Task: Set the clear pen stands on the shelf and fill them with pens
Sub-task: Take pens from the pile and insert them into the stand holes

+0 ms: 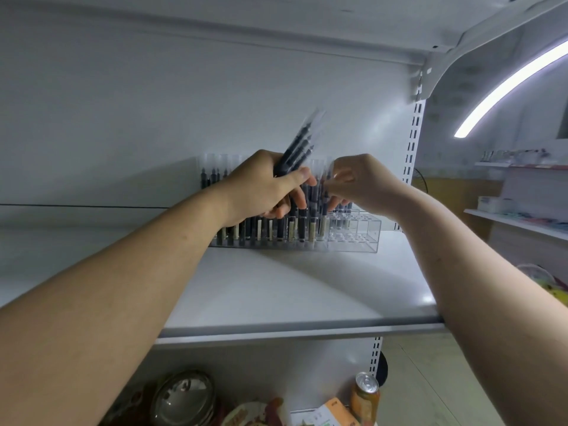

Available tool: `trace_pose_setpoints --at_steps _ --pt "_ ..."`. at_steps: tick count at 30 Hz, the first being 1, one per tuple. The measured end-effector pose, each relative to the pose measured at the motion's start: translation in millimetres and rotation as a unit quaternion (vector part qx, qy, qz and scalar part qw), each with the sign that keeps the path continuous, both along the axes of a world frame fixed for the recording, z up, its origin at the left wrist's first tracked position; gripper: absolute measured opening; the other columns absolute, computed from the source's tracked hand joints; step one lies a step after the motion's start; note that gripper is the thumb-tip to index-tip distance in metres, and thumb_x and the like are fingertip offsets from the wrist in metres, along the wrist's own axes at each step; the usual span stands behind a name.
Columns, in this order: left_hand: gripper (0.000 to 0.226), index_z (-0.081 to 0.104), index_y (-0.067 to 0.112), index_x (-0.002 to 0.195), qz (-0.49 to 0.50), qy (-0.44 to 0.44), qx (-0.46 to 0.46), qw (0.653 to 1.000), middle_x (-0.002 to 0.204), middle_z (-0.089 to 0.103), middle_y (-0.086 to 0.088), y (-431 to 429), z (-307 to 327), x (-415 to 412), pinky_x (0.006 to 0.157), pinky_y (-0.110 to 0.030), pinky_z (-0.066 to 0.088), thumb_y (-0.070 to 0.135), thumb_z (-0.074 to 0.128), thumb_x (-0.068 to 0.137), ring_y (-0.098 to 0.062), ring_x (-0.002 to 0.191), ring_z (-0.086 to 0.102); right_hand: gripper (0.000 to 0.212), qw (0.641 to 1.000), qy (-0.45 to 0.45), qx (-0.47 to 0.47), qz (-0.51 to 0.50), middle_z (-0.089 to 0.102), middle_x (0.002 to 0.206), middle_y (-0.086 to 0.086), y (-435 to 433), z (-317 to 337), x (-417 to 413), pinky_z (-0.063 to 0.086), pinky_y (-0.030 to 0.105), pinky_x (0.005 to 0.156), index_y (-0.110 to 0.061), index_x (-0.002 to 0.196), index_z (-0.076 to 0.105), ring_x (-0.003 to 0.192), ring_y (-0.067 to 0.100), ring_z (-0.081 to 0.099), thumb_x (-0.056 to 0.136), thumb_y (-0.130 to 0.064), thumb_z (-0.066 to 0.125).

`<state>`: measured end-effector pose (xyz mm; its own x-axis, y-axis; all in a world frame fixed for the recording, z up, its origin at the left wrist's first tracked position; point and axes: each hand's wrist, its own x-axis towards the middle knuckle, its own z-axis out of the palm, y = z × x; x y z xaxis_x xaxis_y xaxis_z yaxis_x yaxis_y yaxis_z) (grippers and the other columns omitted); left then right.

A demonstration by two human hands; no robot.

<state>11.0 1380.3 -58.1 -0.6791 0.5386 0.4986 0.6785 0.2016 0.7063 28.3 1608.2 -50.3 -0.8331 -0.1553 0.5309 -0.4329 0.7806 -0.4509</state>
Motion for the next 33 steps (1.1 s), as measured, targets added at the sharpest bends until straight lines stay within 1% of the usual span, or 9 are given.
trace_pose_setpoints --at_steps 3,9,14,17,21,24,29,31,33 --pt "0.024 0.070 0.005 0.111 0.000 0.003 0.000 1.000 0.077 0.074 -0.009 -1 0 0 0.044 -0.024 0.042 0.024 0.055 0.111 -0.017 0.048 0.054 0.014 1.000 -0.024 0.000 -0.013 0.079 0.076 0.004 3 0 -2 0.064 0.053 0.081 -0.007 0.086 0.064 0.075 0.018 0.079 0.099 -0.010 0.066" --pt "0.024 0.070 0.005 0.112 -0.001 0.005 0.002 1.000 0.078 0.074 -0.010 -1 0 0 0.044 -0.025 0.042 0.024 0.055 0.111 -0.016 0.048 0.053 0.016 1.000 -0.005 0.009 -0.009 0.079 0.075 0.003 1 -1 -1 0.060 0.063 0.082 -0.006 0.082 0.063 0.075 0.020 0.079 0.096 -0.010 0.069" --pt "0.025 0.069 0.005 0.115 -0.017 -0.005 -0.014 1.000 0.065 0.049 -0.001 -2 0 -1 0.044 -0.025 0.034 0.024 0.053 0.112 -0.013 0.048 0.036 0.012 0.999 0.035 0.033 -0.004 0.077 0.082 -0.002 2 0 1 0.065 0.041 0.080 -0.008 0.089 0.070 0.074 0.012 0.077 0.093 -0.018 0.077" --pt "0.026 0.066 0.005 0.119 -0.017 -0.028 -0.028 0.999 0.061 0.034 0.007 -1 0 -1 0.045 -0.027 0.029 0.026 0.052 0.112 -0.012 0.049 0.029 0.019 0.994 0.105 -0.009 0.005 0.073 0.092 0.000 5 1 1 0.064 0.032 0.081 -0.012 0.111 0.068 0.078 0.012 0.073 0.095 -0.020 0.074" --pt "0.021 0.050 0.002 0.108 -0.059 -0.063 -0.029 0.996 0.070 0.031 0.000 -2 2 1 0.046 -0.027 0.024 0.022 0.053 0.112 -0.015 0.053 0.026 0.012 0.978 0.165 -0.117 0.054 0.071 0.084 0.002 3 8 1 0.057 0.024 0.066 -0.016 0.108 0.070 0.070 0.013 0.067 0.097 -0.016 0.072" --pt "0.006 0.049 0.010 0.111 -0.109 -0.093 -0.004 0.990 0.076 0.038 -0.003 -1 4 3 0.044 -0.024 0.028 0.015 0.052 0.111 -0.014 0.054 0.030 0.009 0.960 0.068 -0.230 0.147 0.072 0.085 0.008 2 11 3 0.046 0.028 0.062 -0.011 0.106 0.075 0.070 0.019 0.063 0.097 -0.013 0.073" --pt "0.030 0.056 -0.006 0.122 -0.098 -0.094 0.007 0.991 0.082 0.059 -0.004 2 1 3 0.047 -0.024 0.036 0.022 0.052 0.112 -0.013 0.059 0.043 0.029 0.940 -0.036 -0.245 0.236 0.066 0.100 0.026 -2 5 1 0.039 0.053 0.082 -0.005 0.103 0.075 0.089 0.036 0.058 0.089 -0.030 0.082" --pt "0.033 0.062 -0.003 0.126 -0.085 -0.088 0.004 0.992 0.084 0.066 -0.006 3 1 4 0.049 -0.024 0.043 0.025 0.051 0.112 -0.014 0.060 0.052 0.030 0.934 -0.027 -0.267 0.237 0.068 0.098 0.022 -2 7 1 0.043 0.049 0.078 -0.001 0.105 0.073 0.085 0.033 0.061 0.093 -0.028 0.079" --pt "0.032 0.068 0.006 0.125 -0.074 -0.088 -0.009 0.993 0.085 0.073 -0.003 1 3 6 0.055 -0.028 0.053 0.029 0.050 0.112 -0.015 0.063 0.063 0.025 0.912 -0.007 -0.331 0.242 0.072 0.094 0.016 0 11 3 0.049 0.034 0.069 0.001 0.105 0.068 0.080 0.028 0.066 0.097 -0.022 0.070"
